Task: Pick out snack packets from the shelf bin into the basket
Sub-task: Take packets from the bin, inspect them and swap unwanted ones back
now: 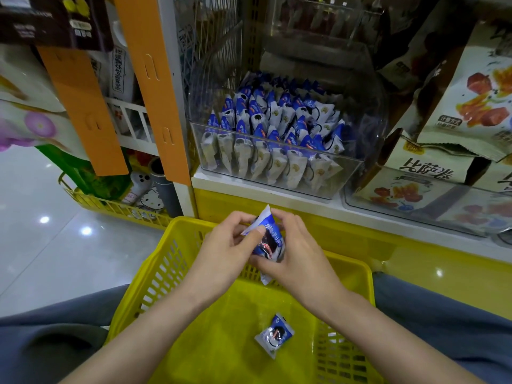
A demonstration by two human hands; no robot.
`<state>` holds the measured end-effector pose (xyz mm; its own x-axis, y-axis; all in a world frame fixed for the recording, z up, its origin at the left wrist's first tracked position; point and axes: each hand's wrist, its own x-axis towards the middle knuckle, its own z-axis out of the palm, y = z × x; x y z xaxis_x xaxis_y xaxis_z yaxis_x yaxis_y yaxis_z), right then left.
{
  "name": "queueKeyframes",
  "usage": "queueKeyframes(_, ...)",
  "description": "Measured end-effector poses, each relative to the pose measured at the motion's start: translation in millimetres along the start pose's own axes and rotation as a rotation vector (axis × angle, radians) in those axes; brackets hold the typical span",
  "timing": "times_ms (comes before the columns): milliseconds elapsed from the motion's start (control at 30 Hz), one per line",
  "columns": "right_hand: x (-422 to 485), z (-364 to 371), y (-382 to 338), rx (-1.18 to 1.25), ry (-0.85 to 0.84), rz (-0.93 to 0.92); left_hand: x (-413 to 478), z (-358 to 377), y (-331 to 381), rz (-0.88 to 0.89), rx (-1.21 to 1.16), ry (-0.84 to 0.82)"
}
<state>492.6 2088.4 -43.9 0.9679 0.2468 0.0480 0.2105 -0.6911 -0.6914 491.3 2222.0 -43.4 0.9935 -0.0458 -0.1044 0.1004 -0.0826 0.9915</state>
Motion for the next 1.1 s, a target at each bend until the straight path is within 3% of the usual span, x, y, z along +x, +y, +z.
queueKeyframes(167, 9.2, -3.9, -4.3, 0.418, -0.115, 0.169, 4.9, -6.7, 2.9, -0.008, 0.041, 0.031)
queueKeyframes(300, 14.3, -12.9, -3.8, 0.580, -0.062, 0.203, 3.9, -8.9, 9.2, -0.080, -0.036, -0.072)
queueKeyframes(433, 13.0, -15.3, -5.1, 0.500, 0.027, 0.100, 2.4, -9.7, 11.7, -0.037, -0.055, -0.060)
queueKeyframes(533, 11.2, -14.4, -7.8, 0.451, 0.061, 0.039, 3.9, -10.1, 10.4, 0.021, -0.048, 0.049)
queueKeyframes(667, 9.7, -10.3, -9.2, 0.482, -0.085, 0.149, 7.9, -14.3, 9.4, 0.026, -0.143, 0.214)
queueKeyframes(867, 12.4, -18.0, -12.9, 0.711, -0.136, 0.176, 8.0, -25.4, 11.3, -0.053, -0.250, 0.227)
queueKeyframes(1000, 14.0, -21.2, -16.3, 0.761, -0.095, 0.190, 6.8, -27.1, 18.7, -0.118, -0.408, 0.093)
queueKeyframes(1100, 13.6, -21.9, -18.5, 0.866, -0.053, 0.238, 0.8, -19.4, 21.4, -0.108, -0.374, -0.046)
